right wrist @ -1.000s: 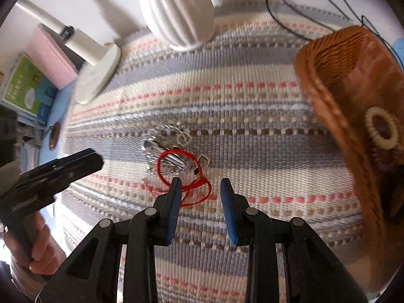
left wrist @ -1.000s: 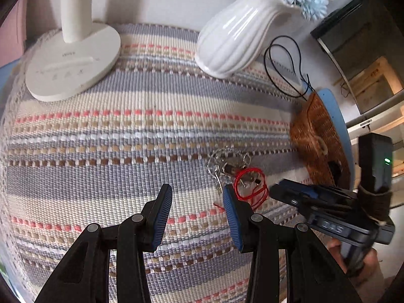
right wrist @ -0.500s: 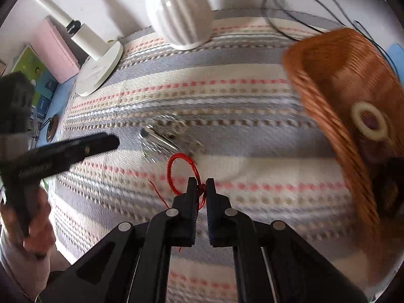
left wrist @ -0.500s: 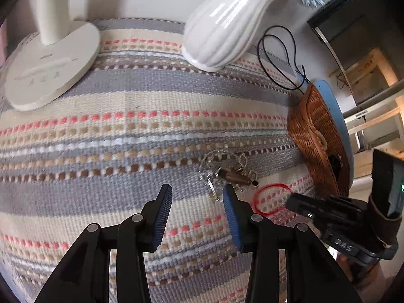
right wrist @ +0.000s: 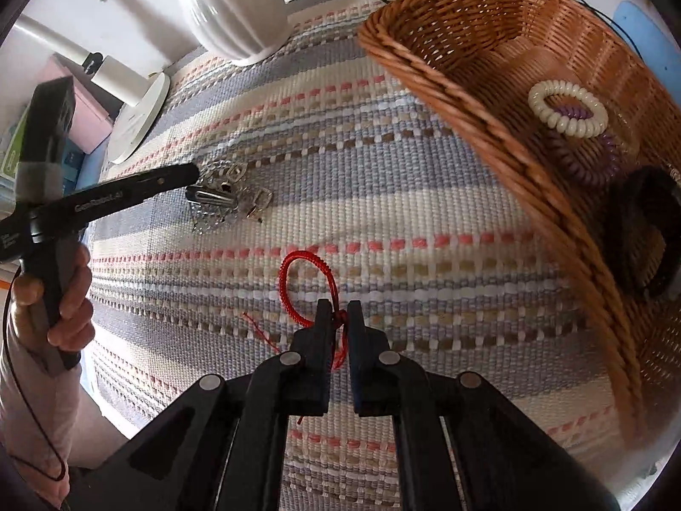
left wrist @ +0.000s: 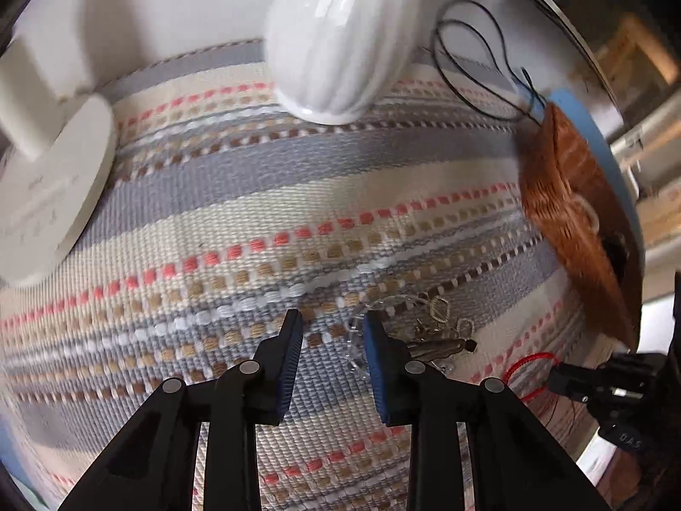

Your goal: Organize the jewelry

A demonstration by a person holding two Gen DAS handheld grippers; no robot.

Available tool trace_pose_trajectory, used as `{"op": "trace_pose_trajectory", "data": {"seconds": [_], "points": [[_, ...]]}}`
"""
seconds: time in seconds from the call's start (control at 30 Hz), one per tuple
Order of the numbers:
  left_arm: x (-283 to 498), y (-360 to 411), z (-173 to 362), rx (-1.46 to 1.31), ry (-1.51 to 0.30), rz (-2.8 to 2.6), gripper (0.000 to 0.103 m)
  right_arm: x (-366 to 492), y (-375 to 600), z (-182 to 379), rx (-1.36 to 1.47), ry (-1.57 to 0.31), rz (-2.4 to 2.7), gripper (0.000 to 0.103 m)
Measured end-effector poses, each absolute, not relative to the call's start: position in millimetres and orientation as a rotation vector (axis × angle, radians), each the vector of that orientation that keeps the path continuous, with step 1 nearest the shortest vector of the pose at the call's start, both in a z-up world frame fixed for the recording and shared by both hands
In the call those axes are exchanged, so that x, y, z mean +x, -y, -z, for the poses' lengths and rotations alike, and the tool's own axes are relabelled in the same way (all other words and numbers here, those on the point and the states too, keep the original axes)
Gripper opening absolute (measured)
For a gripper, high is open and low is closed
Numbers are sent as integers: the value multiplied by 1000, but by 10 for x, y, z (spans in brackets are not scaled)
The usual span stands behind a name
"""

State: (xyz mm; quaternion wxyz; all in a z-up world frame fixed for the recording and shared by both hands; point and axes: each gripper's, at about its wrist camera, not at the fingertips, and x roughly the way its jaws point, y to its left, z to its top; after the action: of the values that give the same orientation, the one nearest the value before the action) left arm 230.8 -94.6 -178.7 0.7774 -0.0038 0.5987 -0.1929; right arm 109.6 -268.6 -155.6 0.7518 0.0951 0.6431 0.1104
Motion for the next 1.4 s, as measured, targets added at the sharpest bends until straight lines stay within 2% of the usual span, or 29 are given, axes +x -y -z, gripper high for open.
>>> {"op": "trace_pose_trajectory", "data": {"seconds": [0.27,0.33,0.37,0.47,0.63,0.93,1.13,1.4], "points": [[2279,1472,1799,243,-1283,436,27,1039,2732,1576,219,-1411,-244,8],[2283,1596,1802,290,-1267,444,7,1032,2763,1570,221,-1409,-242,8],[2278,1631,1792,291,-1260,454,7,1016,2797,1559,221,-1408,-242,8],[2238,1597,1724,200,-1251,476,7,1007,2839,1529,219,-1400,-239,8],[2081,1084,1416,-171,-1236,556,7,955,2936,1462,224,-1385,-237,8],[1475,258,1224,-539,-1229,553,7,906,2821,1459,216,-1395,-261,8],[1210,-202,1742,-706,-1320,460,7,881,2686,1543,220,-1425,-283,8],[1017,24,1272,-712,-1190,738,7,856,2515,1556,192,-1444,-299,8]]}}
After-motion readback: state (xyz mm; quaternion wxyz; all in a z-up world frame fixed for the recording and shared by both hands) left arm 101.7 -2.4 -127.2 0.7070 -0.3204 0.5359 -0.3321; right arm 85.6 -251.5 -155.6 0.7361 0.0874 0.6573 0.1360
